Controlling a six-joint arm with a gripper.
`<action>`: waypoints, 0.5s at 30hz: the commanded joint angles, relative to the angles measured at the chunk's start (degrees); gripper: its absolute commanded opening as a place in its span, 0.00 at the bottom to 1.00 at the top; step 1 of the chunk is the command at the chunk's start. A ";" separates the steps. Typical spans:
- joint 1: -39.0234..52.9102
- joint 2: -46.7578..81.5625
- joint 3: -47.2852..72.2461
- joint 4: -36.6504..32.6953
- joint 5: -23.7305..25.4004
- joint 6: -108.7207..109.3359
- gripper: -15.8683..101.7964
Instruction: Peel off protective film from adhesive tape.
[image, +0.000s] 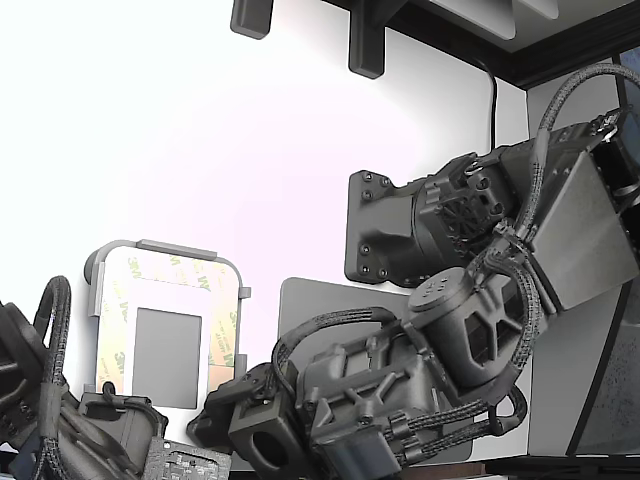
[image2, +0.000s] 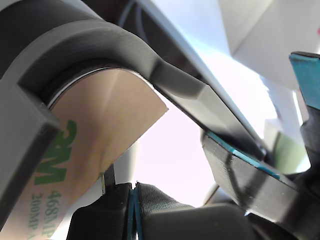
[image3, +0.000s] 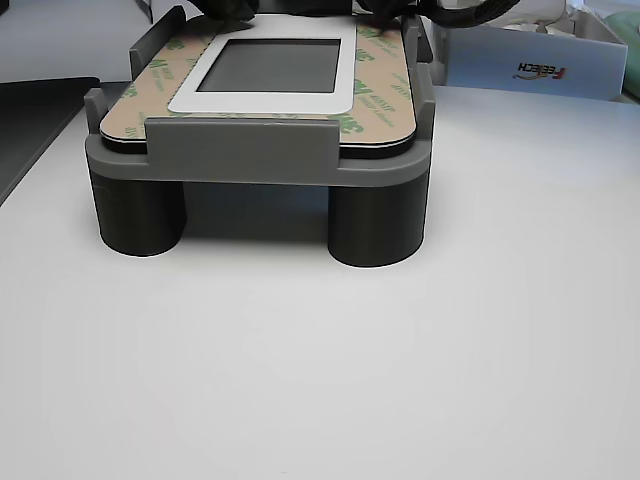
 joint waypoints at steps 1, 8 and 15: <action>-0.44 1.85 -0.97 -0.35 0.18 0.00 0.04; -0.53 2.29 -1.05 0.18 0.35 -0.62 0.04; -0.70 0.09 -4.48 1.67 0.35 -1.58 0.04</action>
